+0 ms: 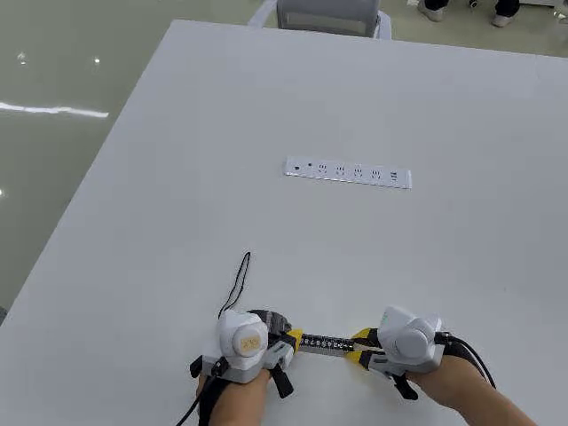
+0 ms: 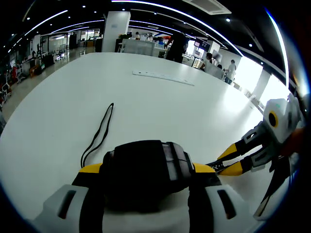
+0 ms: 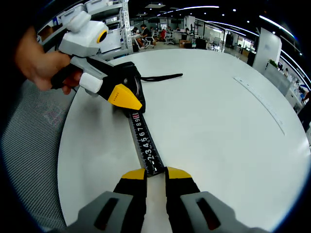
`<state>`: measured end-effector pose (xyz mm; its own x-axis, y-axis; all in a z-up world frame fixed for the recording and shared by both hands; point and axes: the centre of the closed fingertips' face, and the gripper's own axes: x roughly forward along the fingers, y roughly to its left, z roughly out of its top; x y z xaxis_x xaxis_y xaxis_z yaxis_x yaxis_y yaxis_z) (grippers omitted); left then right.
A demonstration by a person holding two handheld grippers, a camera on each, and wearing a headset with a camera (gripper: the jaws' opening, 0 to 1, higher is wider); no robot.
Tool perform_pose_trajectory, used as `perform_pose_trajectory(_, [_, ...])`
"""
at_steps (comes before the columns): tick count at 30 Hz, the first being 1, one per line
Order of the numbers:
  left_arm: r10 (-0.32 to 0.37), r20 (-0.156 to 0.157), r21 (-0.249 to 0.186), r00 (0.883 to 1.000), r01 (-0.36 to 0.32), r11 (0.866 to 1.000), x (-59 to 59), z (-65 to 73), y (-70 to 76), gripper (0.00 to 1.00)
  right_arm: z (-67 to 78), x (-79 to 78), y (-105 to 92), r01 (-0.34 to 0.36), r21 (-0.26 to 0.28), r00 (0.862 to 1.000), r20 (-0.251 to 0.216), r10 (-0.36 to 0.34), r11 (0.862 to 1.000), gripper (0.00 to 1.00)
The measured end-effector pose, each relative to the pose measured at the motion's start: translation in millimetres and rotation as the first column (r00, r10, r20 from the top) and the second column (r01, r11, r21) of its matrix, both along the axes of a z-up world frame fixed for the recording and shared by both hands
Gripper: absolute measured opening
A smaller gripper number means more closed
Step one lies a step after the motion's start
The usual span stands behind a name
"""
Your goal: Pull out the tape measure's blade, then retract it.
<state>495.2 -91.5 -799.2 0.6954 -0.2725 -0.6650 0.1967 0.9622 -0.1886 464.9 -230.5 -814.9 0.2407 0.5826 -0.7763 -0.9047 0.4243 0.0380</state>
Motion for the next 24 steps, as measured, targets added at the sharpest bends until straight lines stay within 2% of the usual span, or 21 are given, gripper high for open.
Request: perform_pose_trajectory(24, [0.004, -0.001, -0.006, 1.000, -0.004, 1.000, 0.1, -0.9, 0.6, 0.67, 0.8, 1.0, 13.0, -0.011, 0.010, 1.000, 0.003, 0.011, 1.000, 0.13])
